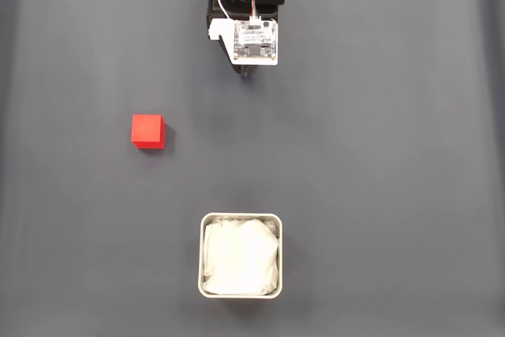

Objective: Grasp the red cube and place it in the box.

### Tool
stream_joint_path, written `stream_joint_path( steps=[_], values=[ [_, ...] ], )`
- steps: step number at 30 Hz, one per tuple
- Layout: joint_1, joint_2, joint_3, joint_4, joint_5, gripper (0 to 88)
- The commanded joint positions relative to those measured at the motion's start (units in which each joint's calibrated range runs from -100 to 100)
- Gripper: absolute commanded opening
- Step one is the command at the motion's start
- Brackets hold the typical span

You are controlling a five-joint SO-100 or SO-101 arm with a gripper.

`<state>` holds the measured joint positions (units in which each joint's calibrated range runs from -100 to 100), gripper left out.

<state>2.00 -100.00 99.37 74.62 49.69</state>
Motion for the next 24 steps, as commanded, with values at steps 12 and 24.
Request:
stream_joint_path(
  steps=[12, 24],
  values=[
    [-0.58, 0.09, 0.45, 1.28, -0.39, 0.0],
    [-0.58, 0.09, 0.45, 1.28, -0.54, 0.0]
  ],
)
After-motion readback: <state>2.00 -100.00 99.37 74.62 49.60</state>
